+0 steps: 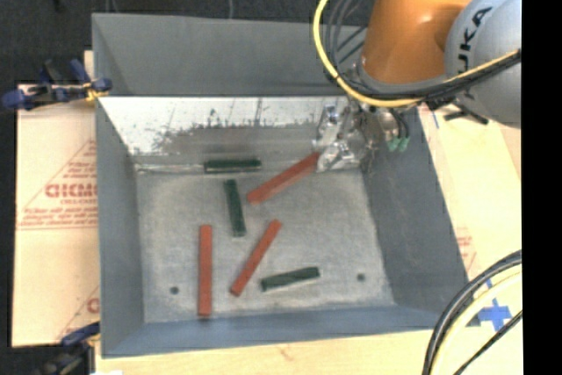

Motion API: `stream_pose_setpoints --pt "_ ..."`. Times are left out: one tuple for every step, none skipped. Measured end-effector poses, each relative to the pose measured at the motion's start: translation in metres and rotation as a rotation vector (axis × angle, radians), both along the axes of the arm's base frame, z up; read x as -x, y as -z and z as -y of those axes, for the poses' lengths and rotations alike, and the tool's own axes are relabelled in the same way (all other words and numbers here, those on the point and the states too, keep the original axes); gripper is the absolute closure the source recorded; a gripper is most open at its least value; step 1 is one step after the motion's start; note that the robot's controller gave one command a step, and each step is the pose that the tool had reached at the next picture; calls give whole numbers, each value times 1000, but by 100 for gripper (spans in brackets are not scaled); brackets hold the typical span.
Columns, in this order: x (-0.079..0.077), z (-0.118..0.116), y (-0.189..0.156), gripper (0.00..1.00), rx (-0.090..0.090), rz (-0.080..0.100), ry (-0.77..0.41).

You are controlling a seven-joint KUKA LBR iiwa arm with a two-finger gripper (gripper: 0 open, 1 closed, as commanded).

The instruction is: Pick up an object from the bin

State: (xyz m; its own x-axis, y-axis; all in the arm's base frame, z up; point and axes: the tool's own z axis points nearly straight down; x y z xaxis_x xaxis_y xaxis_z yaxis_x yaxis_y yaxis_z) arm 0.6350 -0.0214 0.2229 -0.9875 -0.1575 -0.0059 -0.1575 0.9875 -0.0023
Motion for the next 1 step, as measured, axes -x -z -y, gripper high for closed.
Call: stream_pose_setpoints --pt "0 0 1 100 0 -1 0"
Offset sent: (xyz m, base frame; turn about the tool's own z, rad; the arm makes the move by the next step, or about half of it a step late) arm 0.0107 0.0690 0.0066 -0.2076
